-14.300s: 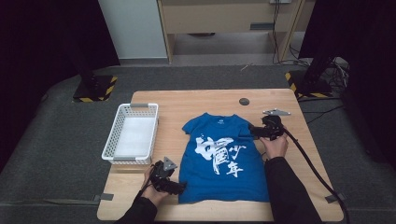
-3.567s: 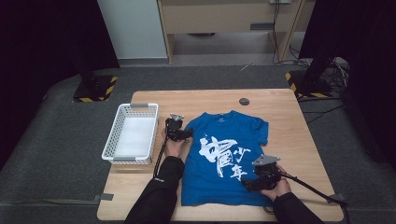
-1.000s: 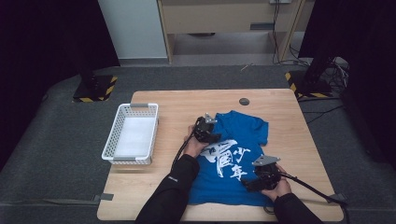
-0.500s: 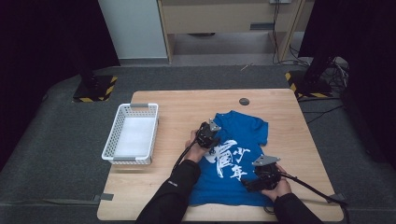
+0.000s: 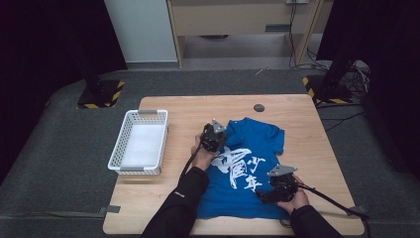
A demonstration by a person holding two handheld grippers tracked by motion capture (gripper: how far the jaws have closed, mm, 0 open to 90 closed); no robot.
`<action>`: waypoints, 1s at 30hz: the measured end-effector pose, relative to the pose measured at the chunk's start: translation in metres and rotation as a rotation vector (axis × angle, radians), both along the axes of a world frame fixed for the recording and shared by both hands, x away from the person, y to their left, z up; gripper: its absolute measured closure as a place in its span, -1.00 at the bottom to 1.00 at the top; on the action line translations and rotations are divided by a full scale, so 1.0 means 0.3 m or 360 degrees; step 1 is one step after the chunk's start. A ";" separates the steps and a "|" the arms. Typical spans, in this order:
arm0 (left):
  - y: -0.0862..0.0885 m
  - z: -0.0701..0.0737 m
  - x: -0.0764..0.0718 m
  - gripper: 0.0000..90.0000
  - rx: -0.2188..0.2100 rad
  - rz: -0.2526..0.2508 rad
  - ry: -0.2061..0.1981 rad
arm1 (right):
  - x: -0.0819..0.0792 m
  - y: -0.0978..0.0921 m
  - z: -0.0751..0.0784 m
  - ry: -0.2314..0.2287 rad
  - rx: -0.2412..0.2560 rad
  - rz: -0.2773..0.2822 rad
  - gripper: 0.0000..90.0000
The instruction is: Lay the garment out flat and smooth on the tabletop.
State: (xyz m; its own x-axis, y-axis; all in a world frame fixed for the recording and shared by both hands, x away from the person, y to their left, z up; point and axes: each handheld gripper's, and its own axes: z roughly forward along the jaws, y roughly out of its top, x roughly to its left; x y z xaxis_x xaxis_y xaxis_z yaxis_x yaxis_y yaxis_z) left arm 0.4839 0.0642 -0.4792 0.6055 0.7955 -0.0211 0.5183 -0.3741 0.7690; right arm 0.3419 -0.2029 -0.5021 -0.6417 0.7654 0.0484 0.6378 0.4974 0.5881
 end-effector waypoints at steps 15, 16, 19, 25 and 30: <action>0.225 -0.039 0.034 0.92 0.0159 0.0523 0.0061 | 0.000 0.001 0.000 0.0002 0.0000 -0.0004 -0.97; 0.231 -0.056 0.035 0.92 0.0177 0.0546 0.0083 | 0.000 0.001 0.000 0.0002 0.0001 -0.0004 -0.97; 0.247 -0.095 0.038 0.91 0.0219 0.0605 0.0165 | 0.000 0.001 0.000 0.0001 0.0000 -0.0004 -0.97; 0.259 -0.127 0.039 0.84 0.0265 0.0668 0.0252 | 0.000 0.001 0.005 0.0010 0.0007 -0.0020 -0.91; 0.278 -0.104 0.031 0.53 0.0230 0.0680 0.0262 | 0.009 -0.006 0.020 0.0015 -0.0017 -0.0045 -0.93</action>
State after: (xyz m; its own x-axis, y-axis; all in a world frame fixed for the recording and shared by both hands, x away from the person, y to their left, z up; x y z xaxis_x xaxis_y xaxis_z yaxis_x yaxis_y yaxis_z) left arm 0.4933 0.1476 -0.5104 0.2212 0.9744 0.0396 0.7597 -0.1976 0.6195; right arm 0.3446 -0.2046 -0.4961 -0.6193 0.7838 0.0462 0.6573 0.4853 0.5765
